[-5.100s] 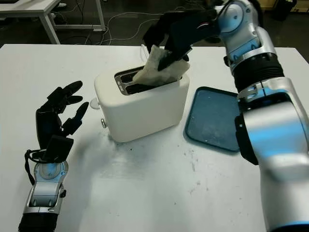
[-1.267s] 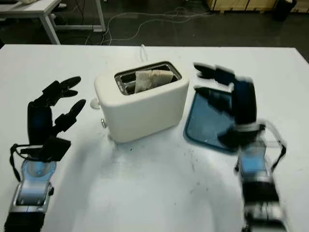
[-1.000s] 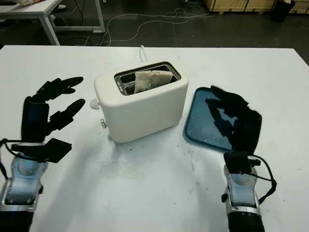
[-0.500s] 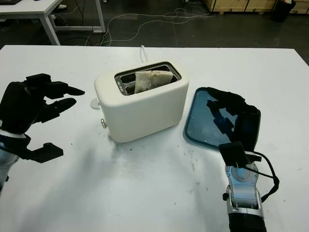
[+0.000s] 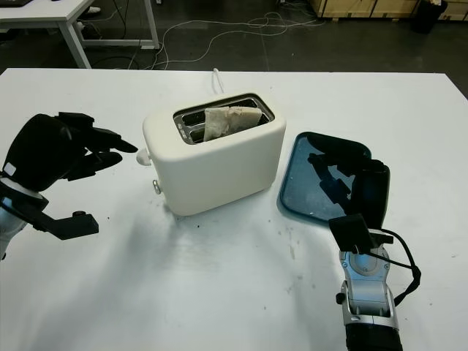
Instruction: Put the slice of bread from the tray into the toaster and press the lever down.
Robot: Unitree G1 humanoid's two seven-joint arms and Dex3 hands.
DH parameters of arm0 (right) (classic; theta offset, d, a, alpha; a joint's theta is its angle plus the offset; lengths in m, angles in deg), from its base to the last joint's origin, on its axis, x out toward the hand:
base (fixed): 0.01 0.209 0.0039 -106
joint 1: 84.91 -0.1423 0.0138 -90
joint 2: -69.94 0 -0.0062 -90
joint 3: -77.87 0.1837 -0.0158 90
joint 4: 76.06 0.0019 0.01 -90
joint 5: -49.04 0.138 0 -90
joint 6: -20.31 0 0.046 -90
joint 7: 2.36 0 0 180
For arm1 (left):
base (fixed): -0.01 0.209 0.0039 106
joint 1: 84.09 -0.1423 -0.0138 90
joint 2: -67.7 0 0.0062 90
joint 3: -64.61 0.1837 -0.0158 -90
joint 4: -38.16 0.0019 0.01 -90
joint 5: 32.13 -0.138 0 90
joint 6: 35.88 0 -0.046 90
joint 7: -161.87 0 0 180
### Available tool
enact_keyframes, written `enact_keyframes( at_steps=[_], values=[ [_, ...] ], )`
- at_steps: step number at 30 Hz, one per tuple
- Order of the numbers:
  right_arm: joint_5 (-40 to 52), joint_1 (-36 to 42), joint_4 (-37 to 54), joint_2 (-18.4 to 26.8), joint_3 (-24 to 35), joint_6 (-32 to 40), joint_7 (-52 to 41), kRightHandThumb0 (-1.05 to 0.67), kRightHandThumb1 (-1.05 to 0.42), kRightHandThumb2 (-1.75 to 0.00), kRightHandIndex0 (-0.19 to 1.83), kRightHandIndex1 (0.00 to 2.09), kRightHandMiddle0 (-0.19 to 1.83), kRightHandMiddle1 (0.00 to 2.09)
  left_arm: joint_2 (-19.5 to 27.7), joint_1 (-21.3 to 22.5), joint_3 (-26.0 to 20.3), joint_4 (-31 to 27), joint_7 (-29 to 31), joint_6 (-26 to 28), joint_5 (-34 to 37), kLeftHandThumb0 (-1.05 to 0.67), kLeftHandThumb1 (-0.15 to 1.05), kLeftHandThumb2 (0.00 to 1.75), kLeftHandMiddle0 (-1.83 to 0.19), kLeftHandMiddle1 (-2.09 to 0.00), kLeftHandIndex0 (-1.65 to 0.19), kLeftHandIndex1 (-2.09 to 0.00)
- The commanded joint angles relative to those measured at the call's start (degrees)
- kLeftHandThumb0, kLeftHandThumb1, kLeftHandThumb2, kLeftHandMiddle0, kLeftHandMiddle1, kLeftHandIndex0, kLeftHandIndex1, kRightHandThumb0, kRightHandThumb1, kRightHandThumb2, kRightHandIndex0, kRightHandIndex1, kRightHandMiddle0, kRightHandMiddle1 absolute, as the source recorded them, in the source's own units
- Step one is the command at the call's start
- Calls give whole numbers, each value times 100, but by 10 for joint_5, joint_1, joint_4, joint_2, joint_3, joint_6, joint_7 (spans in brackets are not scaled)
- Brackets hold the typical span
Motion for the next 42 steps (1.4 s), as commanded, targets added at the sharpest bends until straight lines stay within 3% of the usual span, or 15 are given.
enact_keyframes(
  at_steps=[1,18,42],
  values=[
    [7,5,0,-1,1,-4,-3,-33,-92,-17,90,80,110,1,1,13,10,8,6,-3,7,-21,92,14,-84,-145,-103,-14],
    [9,8,-2,-5,1,-9,0,-37,-92,-17,88,79,110,0,3,31,35,54,-14,-34,-5,-18,92,11,-80,-151,-105,-12],
    [18,11,-2,-11,1,0,-3,-40,-92,-16,88,78,110,0,-3,23,36,34,-8,-36,5,-14,91,7,-80,-152,-106,-13]
  ],
)
